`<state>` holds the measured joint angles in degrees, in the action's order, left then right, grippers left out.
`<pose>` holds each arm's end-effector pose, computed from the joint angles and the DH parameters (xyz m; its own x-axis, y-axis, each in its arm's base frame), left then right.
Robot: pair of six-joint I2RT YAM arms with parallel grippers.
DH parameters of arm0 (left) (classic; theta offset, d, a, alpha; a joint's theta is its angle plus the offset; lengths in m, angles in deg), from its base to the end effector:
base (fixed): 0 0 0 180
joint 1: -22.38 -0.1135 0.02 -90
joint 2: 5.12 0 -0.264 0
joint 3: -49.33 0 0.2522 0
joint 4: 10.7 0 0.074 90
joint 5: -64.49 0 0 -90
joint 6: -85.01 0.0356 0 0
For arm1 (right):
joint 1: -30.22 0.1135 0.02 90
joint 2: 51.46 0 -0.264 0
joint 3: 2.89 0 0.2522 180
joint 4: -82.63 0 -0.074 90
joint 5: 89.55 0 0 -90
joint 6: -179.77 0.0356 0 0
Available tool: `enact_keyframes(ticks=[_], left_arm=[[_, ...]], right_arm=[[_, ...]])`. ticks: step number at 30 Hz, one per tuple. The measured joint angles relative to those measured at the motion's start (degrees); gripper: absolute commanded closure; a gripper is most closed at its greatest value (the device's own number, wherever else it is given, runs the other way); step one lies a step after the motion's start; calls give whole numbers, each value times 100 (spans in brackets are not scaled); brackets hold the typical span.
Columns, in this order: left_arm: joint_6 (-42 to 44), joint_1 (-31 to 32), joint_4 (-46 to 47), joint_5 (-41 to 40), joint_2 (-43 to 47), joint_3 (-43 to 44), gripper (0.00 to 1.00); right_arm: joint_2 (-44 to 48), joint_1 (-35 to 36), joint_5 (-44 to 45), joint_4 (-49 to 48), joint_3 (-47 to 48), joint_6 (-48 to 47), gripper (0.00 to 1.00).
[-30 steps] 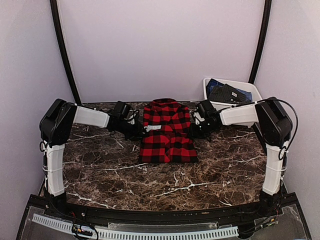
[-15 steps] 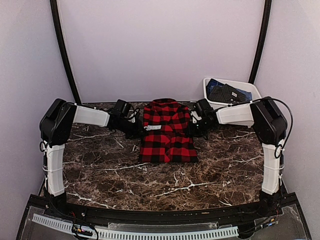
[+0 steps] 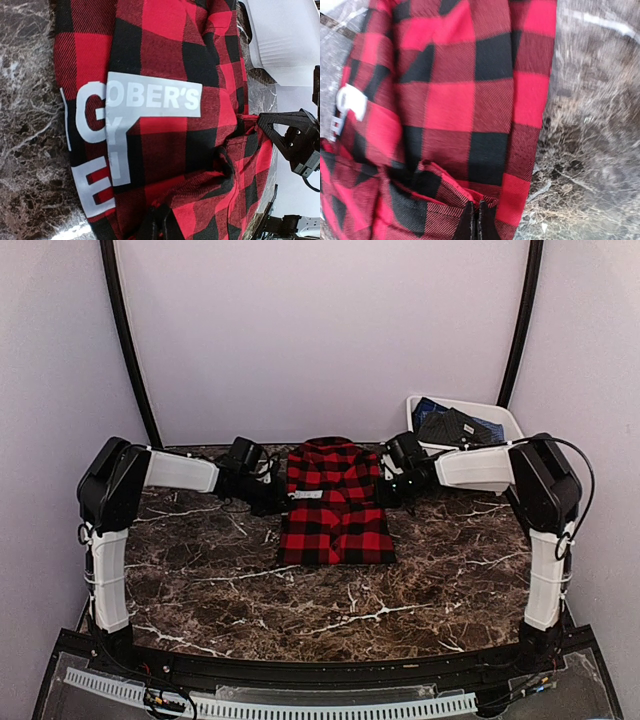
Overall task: Fold and stack the long sleeve shirts
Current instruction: Smooth out the 2/3-rectangle-folded shirt at the center of the board.
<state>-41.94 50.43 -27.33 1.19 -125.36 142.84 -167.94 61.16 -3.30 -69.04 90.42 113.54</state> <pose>0.3941 -0.2281 0.1555 -0.9101 -0.1236 -0.3956 0.2019 0.7014 -0.6836 0.3743 0.2271 0.1649 -0.8352 -0.0317 -0.5491 -0.2309 0.9263 0.2978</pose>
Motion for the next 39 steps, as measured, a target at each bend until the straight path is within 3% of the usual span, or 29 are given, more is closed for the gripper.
enact_keyframes(ticks=[10, 20, 24, 27, 31, 34, 39], left_arm=[[74, 20, 197, -267, 372, 0, 99], [-63, -39, 170, -671, 20, 138, 96], [-76, -46, 52, -713, -219, 175, 89], [-72, -50, -68, -737, -317, 199, 85], [-46, -52, -199, -769, -330, 326, 69], [22, -52, -334, -839, -330, 522, 53], [168, -52, -597, -1058, -328, 754, 34]], right_arm=[[472, 68, 409, -485, -87, -105, 100], [-393, 66, 715, -385, 568, -166, 99], [-562, 63, 789, -234, 640, -153, 81], [-568, 57, 809, -107, 656, -125, 60], [-566, 57, 824, -11, 715, -109, 36], [-560, 55, 876, 160, 807, -105, 27], [-378, 57, 994, 433, 916, -94, 20]])
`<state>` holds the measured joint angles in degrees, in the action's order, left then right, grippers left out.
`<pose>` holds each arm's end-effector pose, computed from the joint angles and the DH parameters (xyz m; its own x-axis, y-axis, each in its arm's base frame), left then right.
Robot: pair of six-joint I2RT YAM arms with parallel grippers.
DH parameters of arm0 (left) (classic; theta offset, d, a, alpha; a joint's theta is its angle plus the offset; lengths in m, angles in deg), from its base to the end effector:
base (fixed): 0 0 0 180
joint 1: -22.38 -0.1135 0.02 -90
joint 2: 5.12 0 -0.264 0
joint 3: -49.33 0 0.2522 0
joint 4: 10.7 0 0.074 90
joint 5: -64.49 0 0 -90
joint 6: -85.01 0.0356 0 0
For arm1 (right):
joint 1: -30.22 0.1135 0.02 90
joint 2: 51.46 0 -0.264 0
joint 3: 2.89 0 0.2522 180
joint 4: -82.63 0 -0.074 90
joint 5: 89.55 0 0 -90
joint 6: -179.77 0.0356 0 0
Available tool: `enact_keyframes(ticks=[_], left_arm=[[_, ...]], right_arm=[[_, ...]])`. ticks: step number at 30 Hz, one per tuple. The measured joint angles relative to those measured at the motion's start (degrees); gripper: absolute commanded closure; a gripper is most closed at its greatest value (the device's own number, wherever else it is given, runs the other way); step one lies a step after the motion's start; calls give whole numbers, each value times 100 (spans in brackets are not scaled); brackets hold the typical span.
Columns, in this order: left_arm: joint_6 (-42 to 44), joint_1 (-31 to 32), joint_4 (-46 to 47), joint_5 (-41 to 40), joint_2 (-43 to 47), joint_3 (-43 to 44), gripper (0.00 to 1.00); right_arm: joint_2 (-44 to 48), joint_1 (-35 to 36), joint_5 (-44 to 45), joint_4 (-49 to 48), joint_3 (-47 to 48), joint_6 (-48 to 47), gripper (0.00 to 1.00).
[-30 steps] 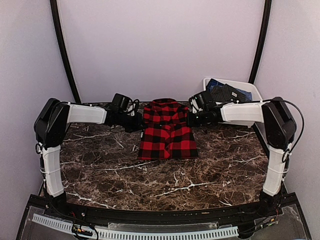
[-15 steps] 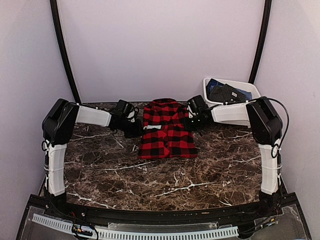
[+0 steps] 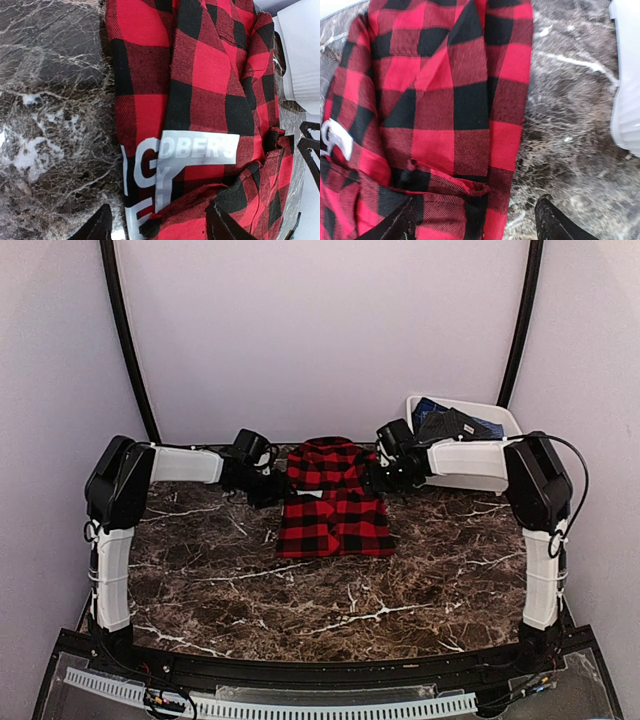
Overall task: Fold and stack the long sleeve shirts
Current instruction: Smooth out the 2/3-rectangle-folded shirt at the center of the board.
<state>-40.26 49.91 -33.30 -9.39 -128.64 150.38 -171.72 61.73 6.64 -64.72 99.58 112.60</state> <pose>0.4169 -0.2284 0.1606 -0.8694 -0.1724 -0.4631 0.1420 0.8105 -0.5683 0.3966 0.2386 0.1801 -0.7847 -0.0286 -0.6192 -0.1699 0.9706 0.1705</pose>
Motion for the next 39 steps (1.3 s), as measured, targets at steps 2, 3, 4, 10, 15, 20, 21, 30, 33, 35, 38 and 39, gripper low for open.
enact_keyframes(ticks=[2, 3, 4, 10, 15, 20, 21, 30, 33, 35, 38, 39], left_arm=[[57, -2, -118, -111, 26, 57, 28], [90, -4, -181, -179, 55, 72, 26], [127, -4, -245, -234, 90, 85, 25], [332, -7, -485, -470, 420, 155, 25], [389, 35, -522, -490, 918, 138, 36], [321, 326, -498, -422, 1386, -37, 51], [297, 431, -483, -365, 1445, -101, 54], [-201, 1294, -7, 365, 1215, -555, 66], [-382, 1386, 308, 592, 981, -686, 68], [-487, 1388, 470, 710, 807, -785, 68], [-612, 1388, 671, 815, 599, -955, 69], [-654, 1388, 728, 852, 546, -1025, 69]], right_arm=[[116, -2, 42, 103, 46, 4, 18], [184, 0, 59, 136, 66, -2, 17], [256, 0, 79, 155, 72, -7, 16], [597, 11, 120, 308, 118, 0, 13], [918, 127, 166, 431, 72, 17, 18], [1397, 468, 140, 407, -282, 125, 28], [1469, 538, 125, 402, -358, 160, 30], [1576, 977, -240, 192, -1132, 520, 45], [1574, 1023, -378, 39, -1394, 647, 46], [1569, 1038, -442, -94, -1615, 734, 46], [1545, 1045, -542, -234, -1930, 844, 47], [1534, 1047, -579, -267, -2017, 881, 47]])
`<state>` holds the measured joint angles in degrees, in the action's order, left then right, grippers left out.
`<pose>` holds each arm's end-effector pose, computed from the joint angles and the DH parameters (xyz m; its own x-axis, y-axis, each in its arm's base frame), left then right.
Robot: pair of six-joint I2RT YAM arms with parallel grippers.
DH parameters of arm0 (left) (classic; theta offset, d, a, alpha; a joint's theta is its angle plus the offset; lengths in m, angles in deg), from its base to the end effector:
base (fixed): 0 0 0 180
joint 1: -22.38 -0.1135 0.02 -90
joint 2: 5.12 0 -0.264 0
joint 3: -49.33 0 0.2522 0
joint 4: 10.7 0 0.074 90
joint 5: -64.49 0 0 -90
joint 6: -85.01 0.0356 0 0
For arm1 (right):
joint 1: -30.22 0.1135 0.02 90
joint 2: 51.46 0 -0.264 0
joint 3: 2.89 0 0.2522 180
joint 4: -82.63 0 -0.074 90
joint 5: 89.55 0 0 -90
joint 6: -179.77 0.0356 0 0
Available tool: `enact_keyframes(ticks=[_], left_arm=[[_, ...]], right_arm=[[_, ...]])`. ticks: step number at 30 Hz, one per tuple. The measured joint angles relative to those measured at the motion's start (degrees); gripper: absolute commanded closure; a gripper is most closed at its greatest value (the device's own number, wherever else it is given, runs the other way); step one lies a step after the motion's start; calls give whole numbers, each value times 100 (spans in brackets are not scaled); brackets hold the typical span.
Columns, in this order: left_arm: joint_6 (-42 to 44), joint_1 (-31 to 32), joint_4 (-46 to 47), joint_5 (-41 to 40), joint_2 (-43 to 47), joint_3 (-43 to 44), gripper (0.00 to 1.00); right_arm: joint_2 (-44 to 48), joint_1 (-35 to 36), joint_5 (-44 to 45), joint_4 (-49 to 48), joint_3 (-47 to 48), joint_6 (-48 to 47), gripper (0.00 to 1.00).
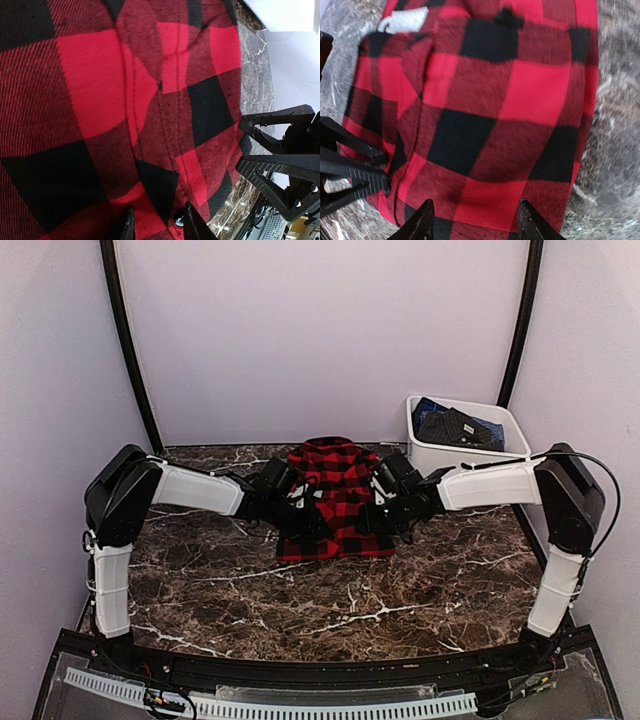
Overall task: Fold and stack the long sleeve shirts
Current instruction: Smooth out the 2/3-rectangle-folded shirt at the center of the board, then pick up the 2/3-rectangle-folded shirt from the center of the board.
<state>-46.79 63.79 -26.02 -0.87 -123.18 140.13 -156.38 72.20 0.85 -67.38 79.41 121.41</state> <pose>0.3252 -0.3066 0.1590 -0.9325 0.0146 -0.3609 0.2816 0.6551 -0.7011 0.2881 0.2589 0.1845 -0.8521 -0.0610 -0.5199 -0.2569 0.9141 0.3138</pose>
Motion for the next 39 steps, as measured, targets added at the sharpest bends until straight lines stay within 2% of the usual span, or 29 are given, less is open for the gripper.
enact_keyframes(ticks=[7, 15, 23, 33, 39], left_arm=[[-116, -4, 216, 105, -173, -133, 69], [-68, -4, 28, 48, -153, -46, 68], [-48, -44, -280, -363, 658, -415, 68], [0, -304, -494, -407, 1198, -1279, 68], [76, -400, -649, -411, 1360, -1589, 68]], right_arm=[[-31, 52, -42, -24, -330, 68, 49], [138, 356, 306, 306, -116, 33, 59], [-229, 791, 439, 334, 498, 28, 61], [-501, 927, 450, 448, 72, 304, 59], [33, 911, 442, 516, -175, 455, 60]])
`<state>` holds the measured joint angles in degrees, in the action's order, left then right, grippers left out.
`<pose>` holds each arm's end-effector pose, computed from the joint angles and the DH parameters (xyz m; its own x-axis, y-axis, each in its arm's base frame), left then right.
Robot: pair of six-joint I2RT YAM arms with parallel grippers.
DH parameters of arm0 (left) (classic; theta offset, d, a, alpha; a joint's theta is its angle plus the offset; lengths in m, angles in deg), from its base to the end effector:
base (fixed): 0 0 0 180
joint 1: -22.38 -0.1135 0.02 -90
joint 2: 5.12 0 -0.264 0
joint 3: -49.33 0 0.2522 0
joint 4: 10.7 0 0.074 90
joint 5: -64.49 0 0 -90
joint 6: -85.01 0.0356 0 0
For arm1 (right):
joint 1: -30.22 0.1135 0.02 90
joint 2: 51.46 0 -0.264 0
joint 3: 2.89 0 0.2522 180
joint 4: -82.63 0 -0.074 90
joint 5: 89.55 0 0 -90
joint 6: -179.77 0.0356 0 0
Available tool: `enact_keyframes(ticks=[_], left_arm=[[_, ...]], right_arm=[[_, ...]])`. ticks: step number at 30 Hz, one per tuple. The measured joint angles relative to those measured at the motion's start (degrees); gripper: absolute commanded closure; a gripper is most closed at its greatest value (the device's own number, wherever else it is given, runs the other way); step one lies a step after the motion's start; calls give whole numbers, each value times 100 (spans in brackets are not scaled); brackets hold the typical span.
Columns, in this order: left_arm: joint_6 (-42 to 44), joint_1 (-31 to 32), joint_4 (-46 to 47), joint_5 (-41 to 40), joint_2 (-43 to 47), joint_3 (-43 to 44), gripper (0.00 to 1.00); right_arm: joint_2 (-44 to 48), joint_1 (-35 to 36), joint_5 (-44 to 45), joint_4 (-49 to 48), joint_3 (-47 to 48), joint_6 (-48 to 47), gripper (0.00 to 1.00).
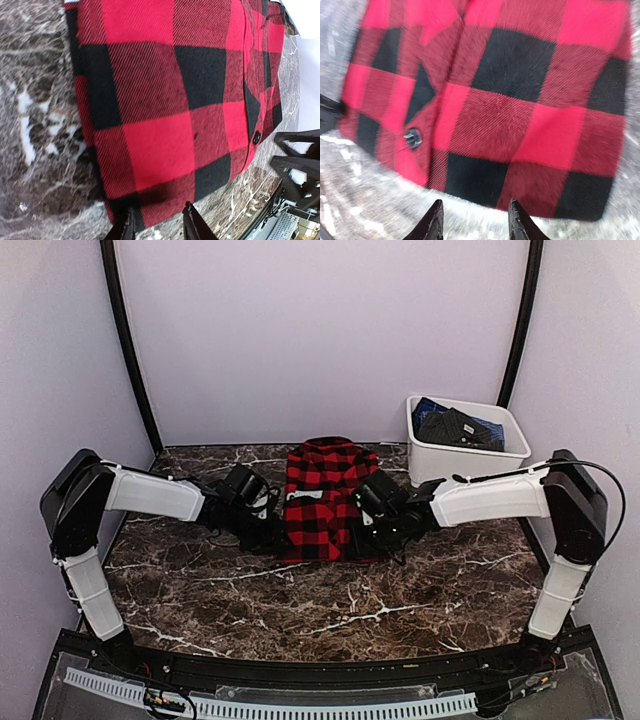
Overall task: Fold and stack the long sleeve shirts
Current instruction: Pick up the 2/3-rectangle-folded shirt from the center of the board.
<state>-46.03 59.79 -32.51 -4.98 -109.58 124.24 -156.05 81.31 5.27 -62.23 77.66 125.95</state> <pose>0.2882 -0.2361 0.1609 -0.9557 -0.0432 -0.2911 0.1530 0.7723 -0.6166 0.2366 0.2883 0.1722 -0.8771 -0.1501 -0.4561 -0.2856 0.9267 0.2442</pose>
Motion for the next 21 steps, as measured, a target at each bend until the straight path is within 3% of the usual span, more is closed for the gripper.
enact_keyframes(ticks=[6, 13, 21], left_arm=[[20, -79, -13, 17, 391, -452, 70], [33, -122, 7, 39, 422, -640, 70], [33, -153, 101, 101, 588, -841, 69]], right_arm=[[979, -345, -33, -157, -481, 138, 68], [710, -750, -98, -339, -745, 127, 81], [479, -824, 9, -514, -1213, 155, 83]])
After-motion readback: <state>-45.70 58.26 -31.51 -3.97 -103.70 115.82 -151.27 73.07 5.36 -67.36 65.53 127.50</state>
